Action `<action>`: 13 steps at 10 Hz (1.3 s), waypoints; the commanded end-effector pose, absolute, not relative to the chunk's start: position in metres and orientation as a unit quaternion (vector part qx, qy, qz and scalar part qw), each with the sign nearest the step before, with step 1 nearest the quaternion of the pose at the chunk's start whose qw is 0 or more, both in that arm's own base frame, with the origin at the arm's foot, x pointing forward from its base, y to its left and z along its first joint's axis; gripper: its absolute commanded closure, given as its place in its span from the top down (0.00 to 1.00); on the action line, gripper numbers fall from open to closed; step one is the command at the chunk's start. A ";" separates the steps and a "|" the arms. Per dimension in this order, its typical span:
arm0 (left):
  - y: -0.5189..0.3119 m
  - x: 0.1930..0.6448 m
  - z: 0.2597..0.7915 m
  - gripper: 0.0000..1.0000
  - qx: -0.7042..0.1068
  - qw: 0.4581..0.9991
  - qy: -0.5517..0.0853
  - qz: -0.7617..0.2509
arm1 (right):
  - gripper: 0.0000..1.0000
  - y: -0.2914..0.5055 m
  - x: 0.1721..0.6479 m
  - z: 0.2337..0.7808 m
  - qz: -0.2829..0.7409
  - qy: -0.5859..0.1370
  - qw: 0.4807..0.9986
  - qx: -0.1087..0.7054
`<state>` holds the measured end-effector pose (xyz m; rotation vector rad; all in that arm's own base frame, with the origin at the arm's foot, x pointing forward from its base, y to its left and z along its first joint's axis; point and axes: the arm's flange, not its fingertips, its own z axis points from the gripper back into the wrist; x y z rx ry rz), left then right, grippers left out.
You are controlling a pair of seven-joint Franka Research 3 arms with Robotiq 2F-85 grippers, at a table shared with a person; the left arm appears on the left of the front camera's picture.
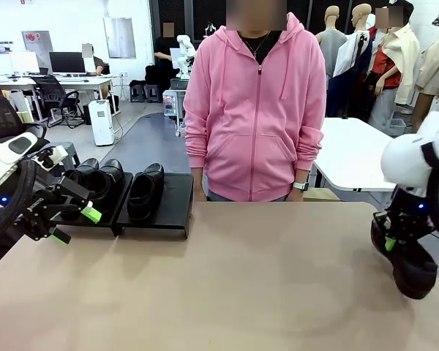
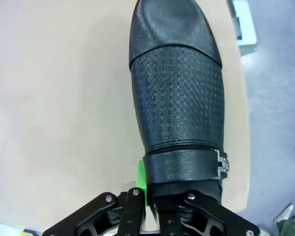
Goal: Organize the shoes by placing them on the stand.
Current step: Pick up one Shoe and place it in the middle of the table.
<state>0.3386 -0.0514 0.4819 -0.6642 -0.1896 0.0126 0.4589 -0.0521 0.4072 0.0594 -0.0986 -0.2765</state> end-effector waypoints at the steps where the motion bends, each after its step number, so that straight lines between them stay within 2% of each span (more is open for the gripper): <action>1: -0.052 0.340 0.480 1.00 -0.334 0.937 -0.100 0.004 | 0.00 -0.041 0.393 0.489 -0.142 -0.110 0.984 0.020; 2: -0.052 0.340 0.480 1.00 -0.334 0.937 -0.100 0.004 | 0.00 -0.035 0.366 0.514 -0.144 -0.147 0.979 -0.002; 4: -0.052 0.340 0.480 1.00 -0.334 0.937 -0.100 0.004 | 0.00 -0.038 0.333 0.519 -0.141 -0.182 0.973 0.021; 5: -0.052 0.340 0.480 1.00 -0.334 0.937 -0.100 0.004 | 0.00 -0.038 0.368 0.519 -0.131 -0.142 0.981 0.018; 8: -0.052 0.340 0.480 1.00 -0.334 0.937 -0.100 0.004 | 0.00 -0.038 0.368 0.519 -0.131 -0.142 0.981 0.018; 9: -0.052 0.340 0.480 1.00 -0.334 0.937 -0.100 0.004 | 0.00 -0.036 0.351 0.515 -0.132 -0.141 0.981 0.019; 10: -0.052 0.340 0.480 1.00 -0.334 0.937 -0.100 0.004 | 0.00 -0.007 0.353 0.515 -0.143 -0.134 0.980 -0.011; 13: -0.052 0.340 0.480 1.00 -0.334 0.937 -0.100 0.004 | 0.00 0.131 0.369 0.508 -0.075 -0.124 0.989 -0.037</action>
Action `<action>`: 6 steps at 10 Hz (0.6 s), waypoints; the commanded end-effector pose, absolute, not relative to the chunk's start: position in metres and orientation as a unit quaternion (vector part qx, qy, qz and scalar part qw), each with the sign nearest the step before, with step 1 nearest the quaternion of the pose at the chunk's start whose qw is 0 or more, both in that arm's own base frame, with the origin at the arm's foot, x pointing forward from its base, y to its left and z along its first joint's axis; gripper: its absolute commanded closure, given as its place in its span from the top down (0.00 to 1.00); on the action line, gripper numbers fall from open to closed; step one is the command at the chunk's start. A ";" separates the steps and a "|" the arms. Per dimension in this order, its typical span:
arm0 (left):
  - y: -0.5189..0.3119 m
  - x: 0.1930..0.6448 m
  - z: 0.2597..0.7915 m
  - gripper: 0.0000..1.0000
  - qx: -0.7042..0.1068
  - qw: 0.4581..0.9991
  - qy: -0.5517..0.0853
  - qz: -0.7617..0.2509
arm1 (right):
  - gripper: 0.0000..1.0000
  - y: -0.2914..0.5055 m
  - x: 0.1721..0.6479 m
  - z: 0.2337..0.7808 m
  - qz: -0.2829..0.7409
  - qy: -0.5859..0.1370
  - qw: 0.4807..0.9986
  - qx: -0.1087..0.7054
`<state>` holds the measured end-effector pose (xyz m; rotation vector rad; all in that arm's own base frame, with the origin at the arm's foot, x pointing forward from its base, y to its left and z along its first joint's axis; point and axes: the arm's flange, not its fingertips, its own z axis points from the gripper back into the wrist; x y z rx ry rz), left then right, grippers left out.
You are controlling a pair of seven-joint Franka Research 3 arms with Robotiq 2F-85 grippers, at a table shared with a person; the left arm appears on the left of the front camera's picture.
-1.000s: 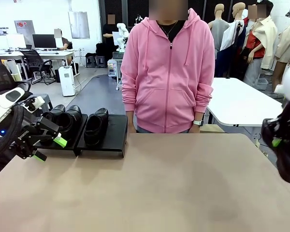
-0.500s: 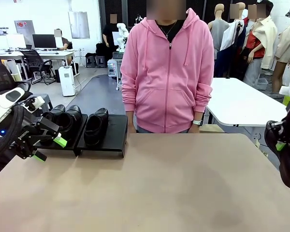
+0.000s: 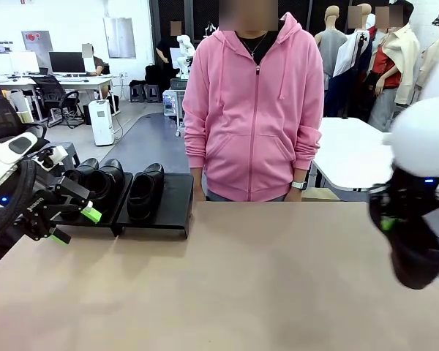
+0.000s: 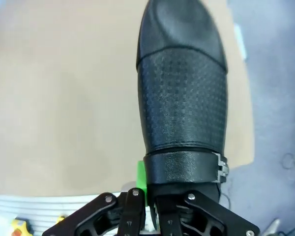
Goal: Organize the shoes by placing them on the stand.
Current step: Pick up one Shoe and place it in the middle of the table.
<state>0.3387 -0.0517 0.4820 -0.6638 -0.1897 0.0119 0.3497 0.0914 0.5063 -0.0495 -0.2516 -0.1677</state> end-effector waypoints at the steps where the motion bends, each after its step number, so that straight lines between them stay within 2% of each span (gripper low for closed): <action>1: -0.052 0.340 0.480 1.00 -0.334 0.937 -0.100 0.004 | 0.00 0.177 0.373 0.493 -0.065 -0.108 0.991 -0.040; 4: -0.052 0.340 0.480 1.00 -0.334 0.937 -0.100 0.004 | 0.00 0.298 0.371 0.445 -0.057 -0.082 0.995 -0.021; 6: -0.052 0.340 0.480 1.00 -0.334 0.937 -0.100 0.004 | 0.00 0.354 0.368 0.434 -0.025 -0.051 0.998 0.023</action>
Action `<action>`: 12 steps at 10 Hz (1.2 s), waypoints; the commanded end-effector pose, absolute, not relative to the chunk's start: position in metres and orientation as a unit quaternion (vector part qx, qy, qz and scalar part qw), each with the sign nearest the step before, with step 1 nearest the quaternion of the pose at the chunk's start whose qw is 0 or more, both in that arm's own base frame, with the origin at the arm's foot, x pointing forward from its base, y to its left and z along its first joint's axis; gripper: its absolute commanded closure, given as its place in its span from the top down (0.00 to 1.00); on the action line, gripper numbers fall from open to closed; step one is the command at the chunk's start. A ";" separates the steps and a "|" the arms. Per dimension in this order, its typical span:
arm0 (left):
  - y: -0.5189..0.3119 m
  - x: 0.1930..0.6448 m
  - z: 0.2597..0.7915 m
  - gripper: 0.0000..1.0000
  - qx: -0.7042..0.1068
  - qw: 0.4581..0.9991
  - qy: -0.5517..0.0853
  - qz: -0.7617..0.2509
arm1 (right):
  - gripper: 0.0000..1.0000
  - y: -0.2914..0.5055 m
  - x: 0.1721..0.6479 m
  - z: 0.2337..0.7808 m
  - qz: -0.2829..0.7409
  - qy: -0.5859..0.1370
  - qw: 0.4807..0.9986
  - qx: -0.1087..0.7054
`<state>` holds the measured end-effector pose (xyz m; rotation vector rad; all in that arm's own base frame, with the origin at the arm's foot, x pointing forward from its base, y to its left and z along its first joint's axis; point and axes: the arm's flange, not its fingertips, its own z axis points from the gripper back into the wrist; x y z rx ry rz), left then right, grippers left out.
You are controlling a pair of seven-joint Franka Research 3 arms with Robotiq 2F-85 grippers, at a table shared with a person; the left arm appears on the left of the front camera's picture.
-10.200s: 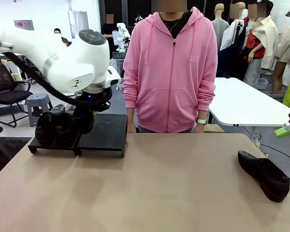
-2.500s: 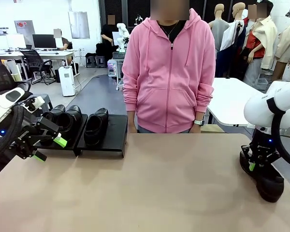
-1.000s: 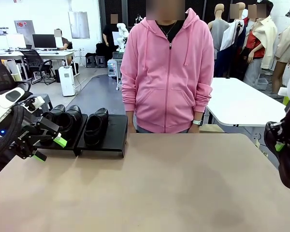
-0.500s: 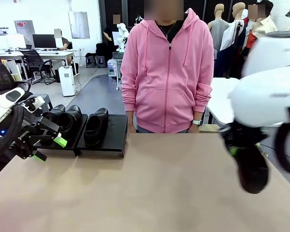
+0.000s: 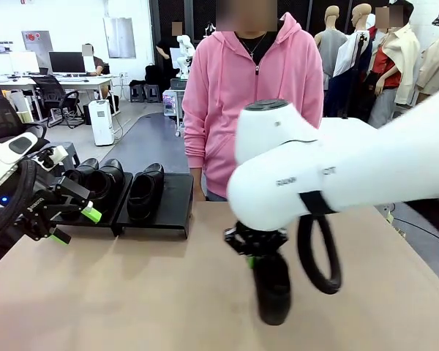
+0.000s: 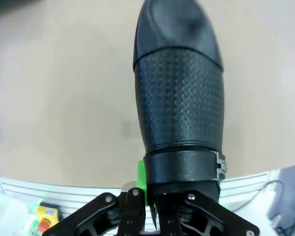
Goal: Organize the shoes by placing them on the stand.
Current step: Pick up one Shoe and place it in the middle of the table.
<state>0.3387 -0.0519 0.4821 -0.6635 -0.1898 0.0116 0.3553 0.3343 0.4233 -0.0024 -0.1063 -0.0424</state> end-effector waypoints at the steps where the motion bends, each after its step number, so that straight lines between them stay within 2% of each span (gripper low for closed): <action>1: -0.052 0.340 0.480 1.00 -0.334 0.937 -0.100 0.004 | 0.00 0.379 0.371 0.427 -0.020 -0.040 0.998 0.032; 4: -0.052 0.340 0.480 1.00 -0.334 0.937 -0.100 0.004 | 0.00 0.403 0.392 0.398 -0.014 -0.002 0.999 0.052; 7: -0.052 0.340 0.480 1.00 -0.334 0.937 -0.100 0.004 | 0.00 0.410 0.407 0.366 -0.022 -0.019 0.999 0.035; 11: -0.052 0.340 0.480 1.00 -0.334 0.937 -0.100 0.004 | 0.00 0.411 0.408 0.357 -0.020 -0.012 0.999 0.030; 12: -0.052 0.340 0.480 1.00 -0.334 0.937 -0.100 0.004 | 0.03 0.411 0.410 0.356 -0.019 -0.013 0.999 0.030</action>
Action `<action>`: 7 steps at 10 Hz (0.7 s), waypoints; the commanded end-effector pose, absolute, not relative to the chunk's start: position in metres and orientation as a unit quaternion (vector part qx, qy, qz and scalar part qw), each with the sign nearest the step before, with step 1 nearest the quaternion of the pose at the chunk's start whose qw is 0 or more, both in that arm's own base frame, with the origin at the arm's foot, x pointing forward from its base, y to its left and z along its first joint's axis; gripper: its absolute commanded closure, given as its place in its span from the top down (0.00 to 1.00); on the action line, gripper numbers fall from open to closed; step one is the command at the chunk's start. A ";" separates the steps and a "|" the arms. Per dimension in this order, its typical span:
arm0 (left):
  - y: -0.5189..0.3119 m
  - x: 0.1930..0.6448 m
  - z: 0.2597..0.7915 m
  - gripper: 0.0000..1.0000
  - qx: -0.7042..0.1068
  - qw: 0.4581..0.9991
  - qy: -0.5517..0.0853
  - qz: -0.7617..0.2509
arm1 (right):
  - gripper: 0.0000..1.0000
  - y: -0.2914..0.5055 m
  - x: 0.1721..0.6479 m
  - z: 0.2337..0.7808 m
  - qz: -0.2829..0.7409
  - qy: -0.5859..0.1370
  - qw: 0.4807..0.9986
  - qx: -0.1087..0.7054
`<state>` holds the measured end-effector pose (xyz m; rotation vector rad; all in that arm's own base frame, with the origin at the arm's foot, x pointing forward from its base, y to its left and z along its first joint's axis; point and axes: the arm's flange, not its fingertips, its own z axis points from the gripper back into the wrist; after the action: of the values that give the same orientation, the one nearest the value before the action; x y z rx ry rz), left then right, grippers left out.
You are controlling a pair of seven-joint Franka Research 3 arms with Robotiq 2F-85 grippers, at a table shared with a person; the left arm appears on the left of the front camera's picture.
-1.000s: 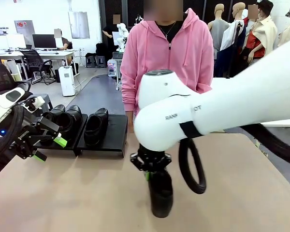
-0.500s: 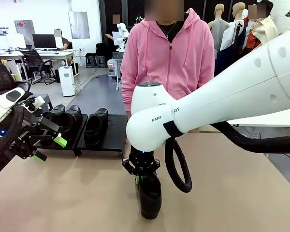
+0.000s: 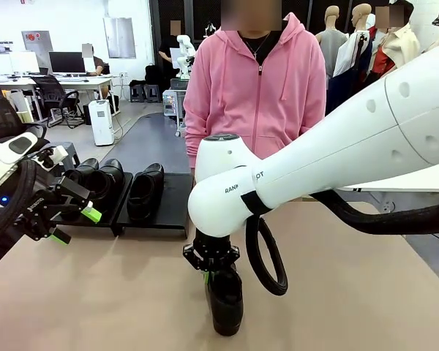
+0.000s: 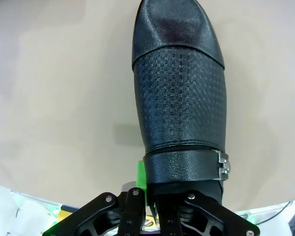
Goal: Organize the shoes by placing them on the stand.
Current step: Pick up one Shoe and place it in the middle of the table.
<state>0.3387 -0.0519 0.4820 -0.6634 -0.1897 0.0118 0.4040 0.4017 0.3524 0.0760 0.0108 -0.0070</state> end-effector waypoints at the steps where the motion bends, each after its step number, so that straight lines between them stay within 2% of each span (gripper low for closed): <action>1: -0.052 0.340 0.480 1.00 -0.334 0.937 -0.100 0.004 | 0.53 0.411 0.410 0.356 -0.011 -0.006 0.999 0.039; 2: -0.052 0.340 0.480 1.00 -0.334 0.937 -0.100 0.004 | 1.00 0.409 0.410 0.358 -0.011 -0.008 0.999 0.042; 4: -0.052 0.340 0.480 1.00 -0.334 0.937 -0.100 0.004 | 1.00 0.395 0.409 0.378 -0.015 -0.010 0.998 0.067; 7: -0.052 0.340 0.480 1.00 -0.334 0.937 -0.100 0.004 | 1.00 0.298 0.387 0.469 -0.007 -0.017 0.994 0.110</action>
<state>0.3388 -0.0517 0.4820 -0.6635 -0.1898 0.0122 0.4039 0.3557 0.4400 0.2008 -0.0259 -0.0354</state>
